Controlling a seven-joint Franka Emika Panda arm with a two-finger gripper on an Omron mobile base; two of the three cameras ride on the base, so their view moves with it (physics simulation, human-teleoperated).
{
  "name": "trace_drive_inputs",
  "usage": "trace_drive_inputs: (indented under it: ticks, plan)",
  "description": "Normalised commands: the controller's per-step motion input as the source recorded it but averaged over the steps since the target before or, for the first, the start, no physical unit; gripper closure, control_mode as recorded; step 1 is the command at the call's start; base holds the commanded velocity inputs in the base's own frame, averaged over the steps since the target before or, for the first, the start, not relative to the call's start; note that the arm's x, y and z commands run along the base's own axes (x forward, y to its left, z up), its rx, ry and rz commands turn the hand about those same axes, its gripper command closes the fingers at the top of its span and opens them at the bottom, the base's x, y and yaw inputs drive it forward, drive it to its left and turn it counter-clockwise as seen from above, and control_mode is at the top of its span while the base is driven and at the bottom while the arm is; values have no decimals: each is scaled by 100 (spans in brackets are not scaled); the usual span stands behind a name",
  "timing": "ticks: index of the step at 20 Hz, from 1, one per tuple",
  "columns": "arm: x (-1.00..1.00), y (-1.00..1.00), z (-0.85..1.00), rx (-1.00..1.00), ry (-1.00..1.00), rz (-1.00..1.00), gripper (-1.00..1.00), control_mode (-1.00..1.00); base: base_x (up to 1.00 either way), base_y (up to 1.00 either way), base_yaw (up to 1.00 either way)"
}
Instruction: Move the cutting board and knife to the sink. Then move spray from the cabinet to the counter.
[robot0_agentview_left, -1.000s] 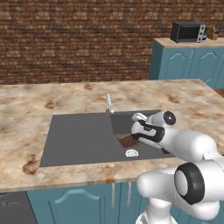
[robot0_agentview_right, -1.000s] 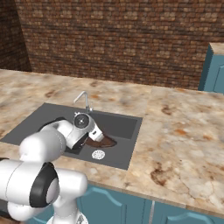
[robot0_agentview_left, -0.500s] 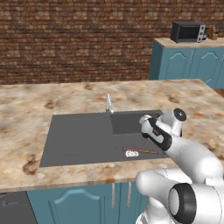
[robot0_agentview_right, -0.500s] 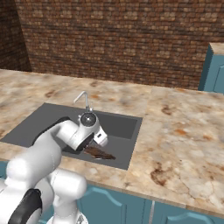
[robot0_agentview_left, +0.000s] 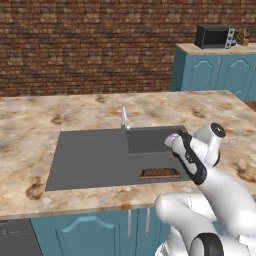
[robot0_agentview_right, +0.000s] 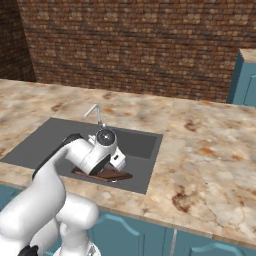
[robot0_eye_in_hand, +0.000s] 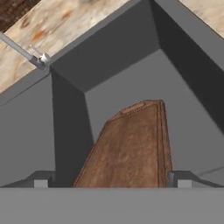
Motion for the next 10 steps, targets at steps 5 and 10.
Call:
trace_drive_inputs:
  ticks: [5, 10]
  plan:
    - [-23, -2, 99, -3, 5, 0, -100, -100, 0, 0, 0]
    - [-38, -3, 97, -12, 0, 0, -100, -100, 0, 0, 0]
